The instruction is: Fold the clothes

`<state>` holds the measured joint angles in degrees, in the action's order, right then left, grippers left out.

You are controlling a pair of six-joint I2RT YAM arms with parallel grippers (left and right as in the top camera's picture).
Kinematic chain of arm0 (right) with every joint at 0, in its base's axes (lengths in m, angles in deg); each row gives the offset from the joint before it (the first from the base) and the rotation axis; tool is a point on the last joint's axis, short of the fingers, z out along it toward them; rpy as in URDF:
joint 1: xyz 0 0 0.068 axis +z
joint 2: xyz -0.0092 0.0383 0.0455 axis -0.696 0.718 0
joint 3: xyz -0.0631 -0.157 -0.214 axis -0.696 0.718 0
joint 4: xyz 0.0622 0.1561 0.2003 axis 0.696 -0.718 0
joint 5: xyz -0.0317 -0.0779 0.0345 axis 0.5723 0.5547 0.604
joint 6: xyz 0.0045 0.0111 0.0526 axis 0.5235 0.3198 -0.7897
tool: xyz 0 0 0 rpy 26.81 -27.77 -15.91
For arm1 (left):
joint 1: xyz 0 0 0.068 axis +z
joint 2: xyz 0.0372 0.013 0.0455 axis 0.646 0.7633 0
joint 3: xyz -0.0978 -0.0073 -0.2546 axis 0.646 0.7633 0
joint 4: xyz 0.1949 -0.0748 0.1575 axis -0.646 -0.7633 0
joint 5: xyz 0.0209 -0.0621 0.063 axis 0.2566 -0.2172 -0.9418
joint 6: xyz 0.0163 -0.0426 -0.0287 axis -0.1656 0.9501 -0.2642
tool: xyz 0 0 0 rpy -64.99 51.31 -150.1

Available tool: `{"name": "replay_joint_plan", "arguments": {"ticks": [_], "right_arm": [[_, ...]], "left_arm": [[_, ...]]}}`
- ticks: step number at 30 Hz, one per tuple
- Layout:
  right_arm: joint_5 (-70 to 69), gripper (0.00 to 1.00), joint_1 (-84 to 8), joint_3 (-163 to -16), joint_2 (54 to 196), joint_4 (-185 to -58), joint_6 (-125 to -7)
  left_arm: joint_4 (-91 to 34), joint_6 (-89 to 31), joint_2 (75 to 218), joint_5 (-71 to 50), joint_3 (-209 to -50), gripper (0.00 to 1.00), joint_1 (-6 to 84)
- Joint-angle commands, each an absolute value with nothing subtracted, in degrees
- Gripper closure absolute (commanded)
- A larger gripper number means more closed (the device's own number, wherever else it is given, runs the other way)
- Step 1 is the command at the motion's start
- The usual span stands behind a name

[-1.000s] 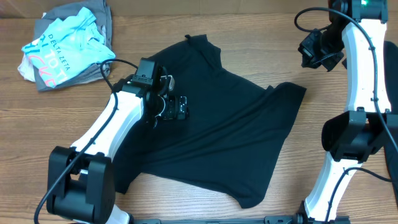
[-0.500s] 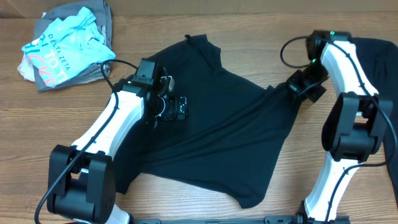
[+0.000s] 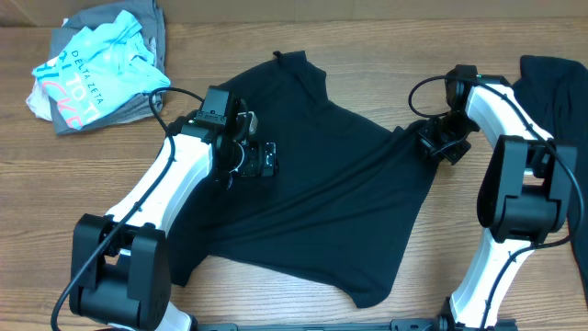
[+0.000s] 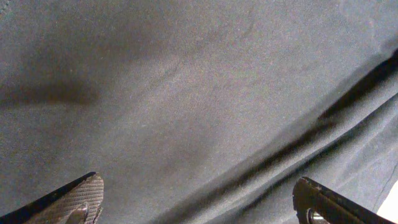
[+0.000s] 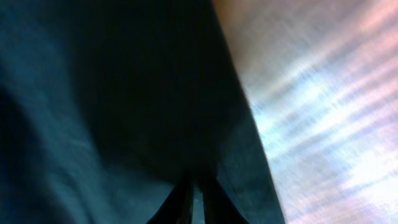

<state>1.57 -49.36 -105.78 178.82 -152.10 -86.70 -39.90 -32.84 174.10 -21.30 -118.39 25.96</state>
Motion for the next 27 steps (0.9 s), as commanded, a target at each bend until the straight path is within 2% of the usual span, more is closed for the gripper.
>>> {"name": "replay_joint_plan", "arguments": {"ticks": [1, 9, 14, 22, 27], "right_arm": [[2.1, 0.87, -49.4, -104.4, 182.5, -146.5, -87.2], [1.9, 0.85, -49.4, -104.4, 191.2, -133.3, -88.6], [1.8, 0.82, -49.5, -106.9, 196.0, -128.1, -89.5], [1.6, 0.79, -49.5, -117.3, 199.0, -130.8, -89.5], [1.6, 0.69, -49.5, -128.4, 199.0, -140.1, -85.8]], "left_arm": [[-39.7, -32.1, 174.4, -21.7, -118.8, 0.00, 25.6], [-39.1, -32.1, 174.4, -22.0, -118.8, 0.00, 25.6], [-34.0, -29.5, 174.4, -22.1, -118.8, 0.00, 25.6], [-24.5, -23.6, 176.5, -22.1, -118.8, 0.00, 25.6], [-20.9, -22.0, 181.2, -21.8, -118.8, 0.00, 25.5]]}}
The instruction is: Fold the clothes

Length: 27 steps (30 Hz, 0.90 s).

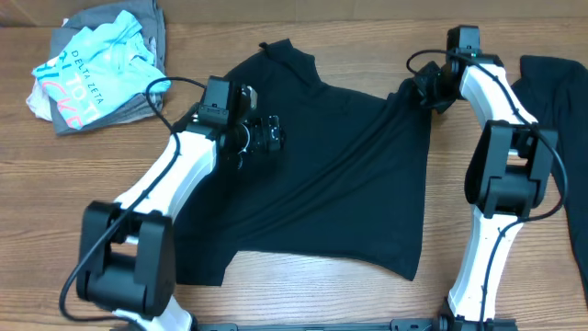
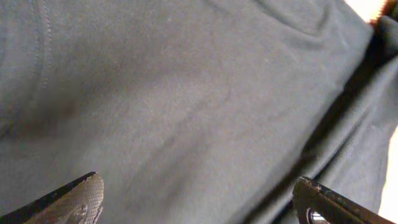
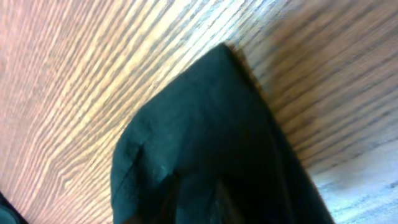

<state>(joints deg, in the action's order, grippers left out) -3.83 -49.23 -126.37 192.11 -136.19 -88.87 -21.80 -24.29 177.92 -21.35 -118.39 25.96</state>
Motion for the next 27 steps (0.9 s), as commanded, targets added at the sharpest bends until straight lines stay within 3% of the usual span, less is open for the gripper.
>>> {"name": "replay_joint_plan", "arguments": {"ticks": [1, 5, 11, 15, 17, 20, 23, 27], "right_arm": [[1.7, 0.67, -49.5, -131.5, 198.9, -143.2, -84.3], [1.6, 0.69, -49.8, -145.5, 198.8, -158.5, -81.9], [1.5, 0.82, -49.9, -167.2, 196.2, -180.2, -82.4], [-6.7, 0.90, -49.4, -171.6, 192.0, -185.4, -76.7], [-10.4, 0.90, -48.8, -170.6, 189.2, -185.4, -76.8], [-11.4, 0.90, -47.1, -168.7, 185.8, -185.4, -76.8], [-10.3, 0.96, -44.7, -164.7, 182.3, -185.4, -76.8], [-2.6, 0.96, -40.0, -153.2, 173.7, -185.4, -80.3]], "left_arm": [[-20.4, -22.0, 182.3, -21.8, -118.8, 0.00, 25.5], [-19.5, -22.7, 185.2, -22.1, -118.8, 0.00, 25.8], [-19.1, -27.0, 184.5, -22.1, -121.1, 0.12, 27.4], [-16.3, -28.8, 184.5, -22.1, -122.0, 0.47, 27.5], [-13.7, -29.1, 184.5, -23.7, -122.1, 0.74, 27.5], [-11.8, -29.1, 184.6, -28.2, -123.2, 0.95, 27.5], [-9.4, -29.2, 185.2, -29.5, -124.1, 0.96, 27.6], [-9.3, -30.8, 188.3, -29.1, -127.6, 0.96, 28.7]]}}
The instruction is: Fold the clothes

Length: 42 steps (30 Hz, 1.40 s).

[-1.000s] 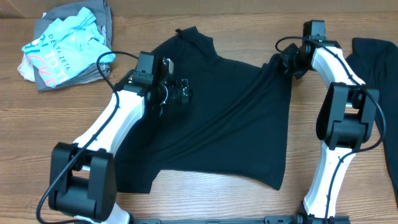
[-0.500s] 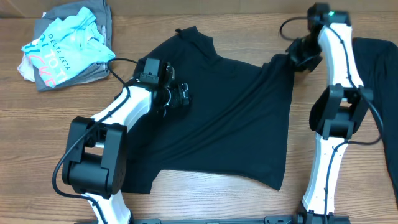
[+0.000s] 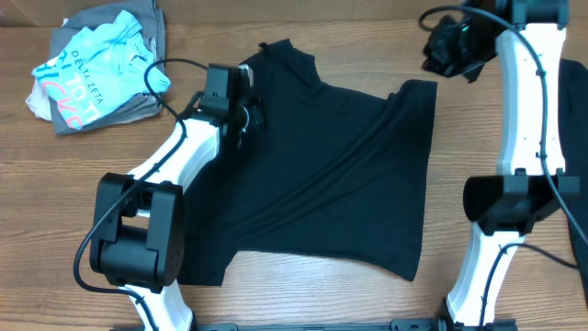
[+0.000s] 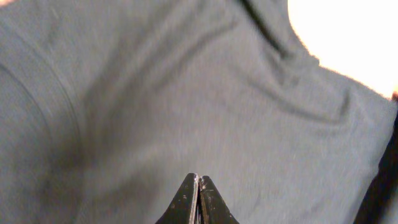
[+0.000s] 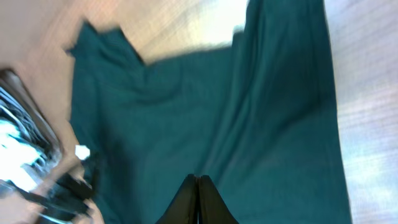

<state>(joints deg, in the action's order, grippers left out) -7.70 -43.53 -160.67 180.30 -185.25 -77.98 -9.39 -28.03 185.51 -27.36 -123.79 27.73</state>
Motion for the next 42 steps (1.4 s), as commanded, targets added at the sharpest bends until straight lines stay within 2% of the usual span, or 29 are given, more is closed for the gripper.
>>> {"name": "replay_joint_plan", "arguments": {"ticks": [1, 6, 12, 19, 22, 27, 35, 42], "right_arm": [[-0.7, 0.96, -38.5, -149.6, 170.8, -185.4, -81.0], [11.0, 0.94, -31.8, -129.8, 156.0, -185.4, -89.0], [11.8, 0.92, -27.0, -104.2, 140.9, -182.0, -97.2], [-1.9, 0.87, -26.5, -76.6, 128.4, -167.3, -98.9], [-5.9, 0.91, -26.5, -68.3, 128.1, -162.2, -98.9], [-7.8, 0.90, -26.5, -60.5, 128.2, -155.8, -101.4], [-9.9, 0.81, -26.5, -54.5, 129.3, -147.5, -102.3], [-13.3, 0.84, -26.6, -48.4, 134.7, -137.8, -104.4]], "left_arm": [[-9.8, -31.6, 189.3, -29.1, -128.8, 0.96, 28.8], [-15.3, -35.5, 196.3, -29.2, -138.0, 0.96, 29.0], [-19.3, -35.8, 203.6, -28.9, -147.7, 0.96, 29.5], [-19.4, -36.7, 207.1, -29.4, -150.3, 0.96, 30.3], [-18.7, -36.9, 207.6, -29.4, -150.3, 0.96, 30.9], [-17.7, -36.8, 208.4, -29.4, -150.3, 0.96, 31.9], [-15.2, -36.7, 212.1, -29.9, -150.3, 0.96, 31.6], [-16.2, -34.5, 213.8, -33.0, -150.3, 0.96, 34.5]]}}
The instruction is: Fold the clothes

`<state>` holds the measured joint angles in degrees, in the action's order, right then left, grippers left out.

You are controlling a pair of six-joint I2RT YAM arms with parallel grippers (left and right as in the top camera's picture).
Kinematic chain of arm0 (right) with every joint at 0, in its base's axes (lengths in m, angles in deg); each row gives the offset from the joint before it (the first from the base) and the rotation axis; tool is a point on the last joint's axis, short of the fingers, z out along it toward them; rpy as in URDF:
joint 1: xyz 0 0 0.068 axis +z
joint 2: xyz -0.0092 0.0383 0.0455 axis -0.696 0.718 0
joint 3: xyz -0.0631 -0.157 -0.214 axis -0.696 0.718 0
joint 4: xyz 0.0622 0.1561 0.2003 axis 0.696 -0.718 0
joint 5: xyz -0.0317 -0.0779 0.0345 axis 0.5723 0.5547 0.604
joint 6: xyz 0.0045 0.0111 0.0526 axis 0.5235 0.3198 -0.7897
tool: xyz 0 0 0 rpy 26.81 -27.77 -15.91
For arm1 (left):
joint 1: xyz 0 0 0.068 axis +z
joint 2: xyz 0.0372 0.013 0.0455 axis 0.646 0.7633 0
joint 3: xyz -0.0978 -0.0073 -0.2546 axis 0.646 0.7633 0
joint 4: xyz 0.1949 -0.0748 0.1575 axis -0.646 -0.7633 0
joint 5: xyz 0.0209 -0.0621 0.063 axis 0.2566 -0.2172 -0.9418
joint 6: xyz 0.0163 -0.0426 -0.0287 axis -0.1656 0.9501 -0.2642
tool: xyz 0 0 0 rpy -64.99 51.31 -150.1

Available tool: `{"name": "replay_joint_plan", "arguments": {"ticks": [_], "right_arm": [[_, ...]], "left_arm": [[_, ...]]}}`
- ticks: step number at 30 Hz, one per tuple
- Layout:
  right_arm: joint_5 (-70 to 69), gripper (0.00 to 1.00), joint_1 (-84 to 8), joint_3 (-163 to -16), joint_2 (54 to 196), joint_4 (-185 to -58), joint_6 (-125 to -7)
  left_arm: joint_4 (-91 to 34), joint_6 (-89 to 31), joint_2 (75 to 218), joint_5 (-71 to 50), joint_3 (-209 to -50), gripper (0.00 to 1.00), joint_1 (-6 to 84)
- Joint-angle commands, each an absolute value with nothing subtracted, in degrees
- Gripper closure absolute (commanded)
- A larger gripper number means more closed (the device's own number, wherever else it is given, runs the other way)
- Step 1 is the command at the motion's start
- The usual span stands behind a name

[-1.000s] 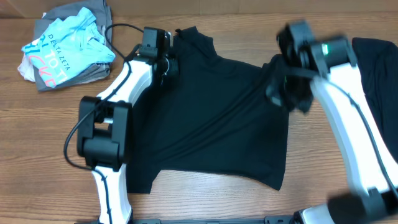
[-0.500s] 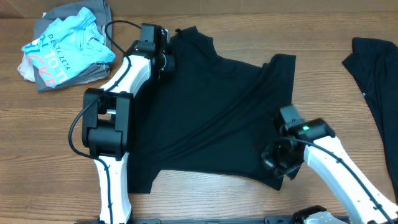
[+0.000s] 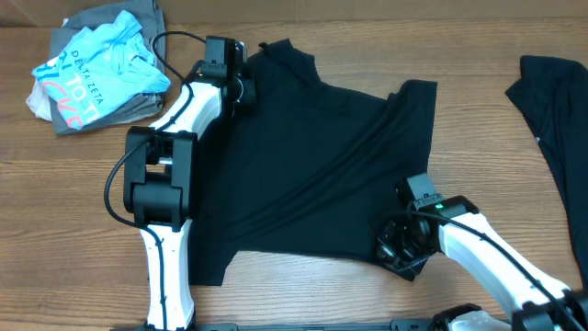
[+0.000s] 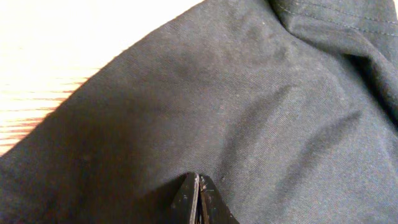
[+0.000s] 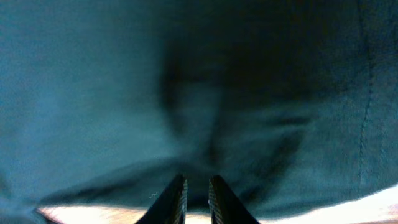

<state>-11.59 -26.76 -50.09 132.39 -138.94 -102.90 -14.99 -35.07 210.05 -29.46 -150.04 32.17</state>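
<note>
A black T-shirt (image 3: 322, 165) lies spread on the wooden table, collar at the far side. My left gripper (image 3: 241, 89) is at the shirt's far left shoulder beside the collar. In the left wrist view it (image 4: 198, 180) is shut, with its tips resting on the black cloth (image 4: 249, 93). My right gripper (image 3: 395, 250) sits at the shirt's near right corner. In the right wrist view its fingers (image 5: 198, 183) stand a narrow gap apart with the dark hem cloth (image 5: 124, 74) between them, and a strip of table shows under them.
A pile of grey, turquoise and white clothes (image 3: 96, 64) lies at the far left corner. Another dark garment (image 3: 556, 101) hangs in from the right edge. Bare wood (image 3: 64, 184) lies left of the shirt.
My right gripper was shut and empty, high over the far right corner; now it is down at the shirt's near right corner. My left gripper has shifted farther towards the collar. The shirt has not moved.
The shirt first lay skewed, with my right gripper shut on its right sleeve and my left open over its chest. Then the sleeve was farther back and the shirt flatter. After that the right had let go and the left was shut. Now the right is at the near hem.
</note>
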Motion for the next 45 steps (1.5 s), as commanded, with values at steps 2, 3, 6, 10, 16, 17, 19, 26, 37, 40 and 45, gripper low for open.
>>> {"name": "replay_joint_plan", "arguments": {"ticks": [2, 3, 6, 10, 16, 17, 19, 26, 37, 40, 45], "right_arm": [[-13.3, 0.83, -26.6, -48.4, 136.5, -136.5, -104.6], [-13.3, 0.83, -26.6, -48.4, 137.2, -136.1, -104.8], [-13.4, 0.83, -26.8, -48.4, 139.4, -135.3, -105.0], [-12.9, 0.83, -28.7, -48.4, 140.8, -135.4, -104.3], [-9.0, 0.84, -31.5, -48.5, 140.8, -135.9, -104.3], [-8.0, 0.83, -31.9, -48.8, 140.8, -136.0, -104.2], [-7.3, 0.83, -32.3, -49.0, 140.8, -135.9, -104.3], [-3.5, 0.83, -35.2, -49.3, 140.8, -135.4, -104.1], [3.6, 0.88, -39.8, -59.3, 140.4, -145.9, -104.3], [5.4, 0.87, -39.8, -62.7, 138.8, -149.0, -104.2], [5.3, 0.62, -39.8, -68.1, 133.7, -150.5, -100.1]], "left_arm": [[-16.8, -34.5, 213.8, -34.3, -150.3, 0.96, 36.0], [-16.9, -34.5, 213.8, -34.7, -150.3, 0.96, 36.6], [-18.1, -34.5, 213.8, -35.8, -150.3, 0.96, 39.0], [-19.5, -34.5, 213.8, -35.9, -150.3, 0.96, 42.3], [-20.5, -34.5, 213.8, -35.9, -150.3, 0.96, 45.9], [-20.5, -34.7, 213.8, -35.9, -150.3, 0.95, 46.4], [-20.5, -34.7, 213.8, -36.4, -150.3, 0.95, 46.7], [-21.2, -36.2, 213.7, -37.1, -150.6, 0.70, 46.8], [-35.8, -37.3, 213.4, -30.7, -163.9, 0.41, 45.1], [-42.8, -37.3, 213.3, -27.7, -170.4, 0.44, 44.7], [-56.1, -37.3, 213.2, -26.3, -183.3, 0.51, 44.3]]}}
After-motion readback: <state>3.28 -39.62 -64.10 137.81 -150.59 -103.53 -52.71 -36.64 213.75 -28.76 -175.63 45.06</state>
